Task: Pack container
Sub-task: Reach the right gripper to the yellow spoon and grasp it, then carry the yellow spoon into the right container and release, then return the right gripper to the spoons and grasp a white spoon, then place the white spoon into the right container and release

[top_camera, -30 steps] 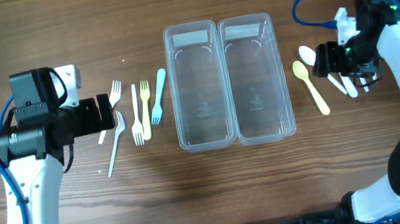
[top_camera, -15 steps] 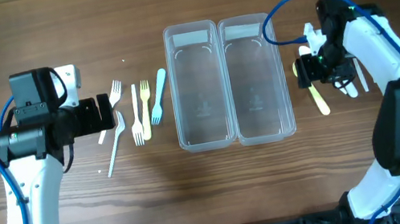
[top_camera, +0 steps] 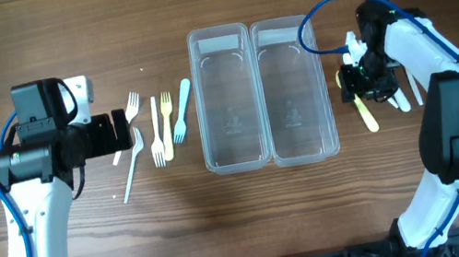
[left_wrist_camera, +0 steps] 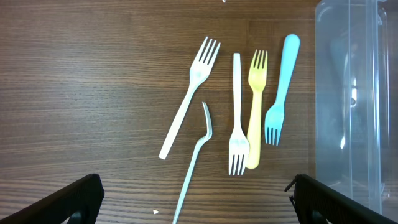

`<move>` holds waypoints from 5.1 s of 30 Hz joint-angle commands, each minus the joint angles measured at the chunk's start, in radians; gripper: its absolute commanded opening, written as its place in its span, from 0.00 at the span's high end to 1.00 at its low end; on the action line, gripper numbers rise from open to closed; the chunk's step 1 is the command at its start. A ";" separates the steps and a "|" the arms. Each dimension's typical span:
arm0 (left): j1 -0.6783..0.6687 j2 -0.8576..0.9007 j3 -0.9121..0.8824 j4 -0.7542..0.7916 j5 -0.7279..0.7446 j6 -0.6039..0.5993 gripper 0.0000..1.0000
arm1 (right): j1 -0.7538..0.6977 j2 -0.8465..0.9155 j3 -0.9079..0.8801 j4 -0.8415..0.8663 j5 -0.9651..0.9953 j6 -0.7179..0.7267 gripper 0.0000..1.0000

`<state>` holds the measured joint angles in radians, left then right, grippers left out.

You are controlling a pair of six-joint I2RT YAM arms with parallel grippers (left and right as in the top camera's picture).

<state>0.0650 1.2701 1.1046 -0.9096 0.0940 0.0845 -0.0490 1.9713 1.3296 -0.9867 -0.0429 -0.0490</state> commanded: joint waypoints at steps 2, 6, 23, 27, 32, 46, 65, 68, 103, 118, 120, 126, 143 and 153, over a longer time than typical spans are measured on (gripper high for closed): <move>0.005 0.003 0.024 -0.001 -0.006 -0.014 0.00 | 0.002 0.039 0.003 0.005 0.023 0.026 0.52; 0.004 0.003 0.024 -0.001 -0.006 -0.014 0.00 | 0.002 0.050 0.003 0.007 0.025 0.035 0.63; 0.005 0.003 0.024 -0.002 -0.006 -0.014 0.00 | 0.002 0.053 0.002 0.027 0.132 0.130 0.84; 0.005 0.003 0.024 -0.003 -0.006 -0.014 0.00 | 0.002 0.054 -0.027 0.060 0.094 0.130 0.83; 0.005 0.003 0.024 -0.005 -0.006 -0.014 0.00 | 0.002 0.054 -0.087 0.096 0.049 0.142 0.96; 0.005 0.003 0.024 -0.004 -0.006 -0.014 0.00 | 0.015 -0.230 0.041 0.005 -0.045 0.190 0.96; 0.005 0.003 0.024 -0.005 -0.006 -0.014 0.00 | 0.346 -0.235 -0.004 0.222 -0.115 0.336 0.94; 0.005 0.003 0.024 -0.005 -0.006 -0.014 0.00 | 0.346 -0.237 -0.001 0.224 -0.114 0.276 0.41; 0.004 0.003 0.024 -0.012 -0.006 -0.014 0.00 | -0.109 0.014 0.030 0.174 0.029 0.000 0.48; 0.004 0.003 0.024 -0.028 -0.006 -0.014 0.00 | -0.109 0.113 0.003 0.193 -0.006 0.085 0.85; 0.005 0.003 0.024 -0.028 -0.006 -0.014 0.00 | -0.109 0.112 0.003 0.186 -0.002 0.104 0.92; 0.005 0.003 0.024 -0.027 -0.006 -0.014 0.00 | -0.098 0.072 0.009 0.137 -0.005 0.130 0.96; 0.005 0.003 0.024 -0.026 -0.006 -0.014 0.00 | 0.249 -0.423 -0.004 0.178 -0.187 0.201 0.96; 0.005 0.003 0.024 -0.027 -0.006 -0.014 0.00 | 0.294 -0.263 -0.034 0.275 -0.182 0.231 0.73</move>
<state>0.0650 1.2705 1.1065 -0.9360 0.0940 0.0845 0.2436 1.7180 1.2938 -0.7433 -0.2169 0.1757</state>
